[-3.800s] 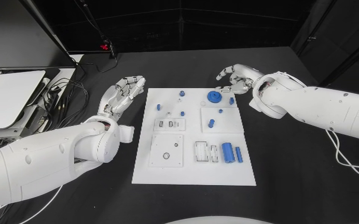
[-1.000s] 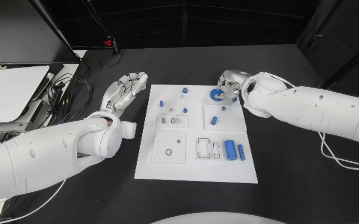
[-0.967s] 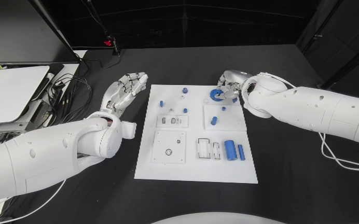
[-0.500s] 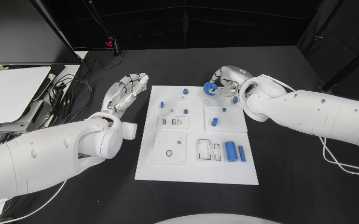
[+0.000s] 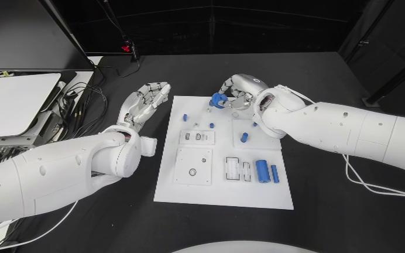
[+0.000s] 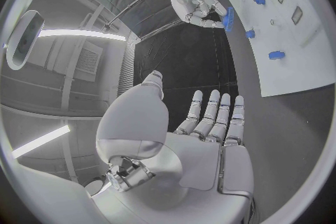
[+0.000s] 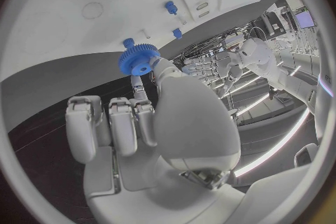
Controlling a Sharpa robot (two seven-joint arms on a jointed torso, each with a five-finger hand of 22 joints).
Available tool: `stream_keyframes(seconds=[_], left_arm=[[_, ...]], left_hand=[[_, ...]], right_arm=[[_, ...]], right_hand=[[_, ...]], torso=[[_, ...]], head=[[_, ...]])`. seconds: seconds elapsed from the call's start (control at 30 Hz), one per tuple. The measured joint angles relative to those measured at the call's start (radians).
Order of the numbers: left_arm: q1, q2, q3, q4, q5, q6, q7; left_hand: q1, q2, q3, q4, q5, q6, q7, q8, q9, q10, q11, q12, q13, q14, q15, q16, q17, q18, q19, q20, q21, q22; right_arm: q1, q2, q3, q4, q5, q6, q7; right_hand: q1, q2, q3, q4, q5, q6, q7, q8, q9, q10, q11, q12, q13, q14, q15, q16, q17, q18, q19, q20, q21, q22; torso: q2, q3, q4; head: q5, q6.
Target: Assemble the parts on the task board
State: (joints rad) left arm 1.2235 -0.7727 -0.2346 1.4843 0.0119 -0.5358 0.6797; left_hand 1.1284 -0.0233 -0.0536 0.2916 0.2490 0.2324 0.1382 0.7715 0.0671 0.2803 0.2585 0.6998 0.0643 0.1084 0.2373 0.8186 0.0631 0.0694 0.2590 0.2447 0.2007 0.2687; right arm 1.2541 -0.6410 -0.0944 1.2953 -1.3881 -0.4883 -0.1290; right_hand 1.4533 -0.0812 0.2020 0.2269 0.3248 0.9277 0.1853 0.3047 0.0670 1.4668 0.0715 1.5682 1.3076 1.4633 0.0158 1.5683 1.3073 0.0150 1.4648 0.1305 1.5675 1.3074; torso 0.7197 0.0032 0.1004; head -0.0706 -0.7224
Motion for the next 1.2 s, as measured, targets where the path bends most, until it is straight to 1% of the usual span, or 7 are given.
stream_keyframes(seconds=[0.17, 0.23, 0.43, 0.53, 0.97, 1.2], left_arm=[[0.0, 0.001, 0.0, 0.0, 0.0, 0.0, 0.0], [0.0, 0.001, 0.0, -0.001, 0.0, 0.0, 0.0], [0.0, 0.001, 0.0, -0.001, 0.0, 0.0, 0.0], [0.0, 0.002, 0.0, -0.002, 0.0, 0.0, 0.0], [0.0, 0.005, 0.0, -0.004, 0.0, 0.001, 0.0], [0.0, 0.007, 0.0, -0.006, 0.0, 0.001, 0.0]], left_hand=[[0.0, 0.0, 0.0, 0.0, 0.0, 0.0, 0.0, 0.0, 0.0, 0.0, 0.0, 0.0, 0.0, 0.0, 0.0, 0.0, 0.0, 0.0, 0.0, 0.0, 0.0, 0.0], [0.0, 0.0, 0.0, 0.0, 0.0, 0.0, 0.0, 0.0, 0.0, 0.0, 0.0, 0.0, 0.0, 0.0, 0.0, 0.0, 0.0, 0.0, 0.0, 0.0, 0.0, 0.0], [0.0, 0.0, 0.0, 0.0, 0.0, 0.0, 0.0, 0.0, 0.0, 0.0, 0.0, 0.0, 0.0, 0.0, 0.0, 0.0, 0.0, 0.0, 0.0, 0.0, 0.0, 0.001], [-0.004, 0.004, 0.0, 0.0, 0.0, 0.0, 0.0, 0.0, 0.0, 0.0, 0.0, 0.0, 0.0, 0.0, 0.0, 0.0, 0.0, 0.0, -0.004, 0.004, 0.0, 0.001], [-0.004, 0.004, 0.0, 0.0, 0.0, 0.0, 0.0, 0.0, 0.0, 0.0, 0.0, 0.0, 0.0, 0.0, 0.0, 0.0, 0.0, 0.0, -0.004, 0.004, 0.0, 0.001], [0.0, 0.008, 0.0, 0.0, 0.0, 0.0, 0.0, 0.0, -0.001, 0.0, 0.0, 0.0, 0.0, 0.0, 0.0, 0.0, 0.0, 0.0, -0.004, 0.004, 0.0, 0.001]], right_arm=[[0.0, 0.045, 0.0, -0.03, 0.0, 0.016, 0.006], [0.0, 0.055, 0.0, -0.038, 0.0, 0.021, 0.007], [0.0, 0.097, 0.0, -0.077, -0.001, 0.055, 0.008], [0.0, 0.115, 0.0, -0.092, -0.004, 0.075, 0.008], [-0.001, 0.15, 0.0, -0.147, -0.026, 0.132, 0.004], [-0.002, 0.161, -0.001, -0.155, -0.037, 0.158, -0.006]], right_hand=[[0.0, 0.0, 0.0, 0.0, 0.0, 0.001, 0.001, -0.003, 0.0, 0.0, 0.0, 0.0, 0.0, 0.0, 0.0, 0.0, 0.0, 0.0, 0.0, 0.0, 0.0, 0.0], [0.0, 0.0, 0.0, 0.0, 0.0, 0.001, 0.001, -0.003, 0.0, 0.0, 0.0, 0.0, 0.0, 0.0, 0.0, 0.0, 0.0, 0.0, 0.0, 0.0, 0.0, 0.0], [0.0, 0.0, 0.0, 0.0, -0.001, 0.002, 0.002, -0.009, 0.0, 0.0, 0.0, 0.0, 0.0, 0.0, 0.0, 0.0, 0.001, 0.0, 0.0, 0.0, 0.0, 0.0], [0.0, 0.0, 0.0, 0.0, -0.002, 0.003, 0.001, -0.012, 0.0, 0.0, 0.0, 0.0, 0.0, 0.0, 0.0, 0.0, 0.001, 0.0, 0.0, 0.0, 0.0, 0.0], [0.0, 0.0, -0.003, -0.003, -0.006, 0.009, 0.002, -0.018, -0.002, 0.0, 0.0, 0.0, 0.0, 0.0, 0.0, 0.0, 0.001, 0.0, 0.0, 0.0, 0.0, 0.0], [0.0, 0.0, -0.003, -0.003, -0.006, 0.014, 0.001, -0.025, -0.002, 0.0, 0.0, 0.0, 0.0, 0.0, 0.0, 0.0, 0.001, 0.0, 0.0, 0.0, 0.0, 0.0]], torso=[[0.0, 0.0003, 0.0003], [0.0, 0.0004, 0.0008], [0.0, 0.0006, 0.0005], [0.0, 0.0005, -0.0004], [-0.001, 0.0007, -0.0014], [-0.001, 0.001, -0.0015]], head=[[0.006, -0.002], [0.007, -0.003], [0.01, -0.005], [0.011, -0.007], [0.012, -0.01], [0.01, -0.011]])
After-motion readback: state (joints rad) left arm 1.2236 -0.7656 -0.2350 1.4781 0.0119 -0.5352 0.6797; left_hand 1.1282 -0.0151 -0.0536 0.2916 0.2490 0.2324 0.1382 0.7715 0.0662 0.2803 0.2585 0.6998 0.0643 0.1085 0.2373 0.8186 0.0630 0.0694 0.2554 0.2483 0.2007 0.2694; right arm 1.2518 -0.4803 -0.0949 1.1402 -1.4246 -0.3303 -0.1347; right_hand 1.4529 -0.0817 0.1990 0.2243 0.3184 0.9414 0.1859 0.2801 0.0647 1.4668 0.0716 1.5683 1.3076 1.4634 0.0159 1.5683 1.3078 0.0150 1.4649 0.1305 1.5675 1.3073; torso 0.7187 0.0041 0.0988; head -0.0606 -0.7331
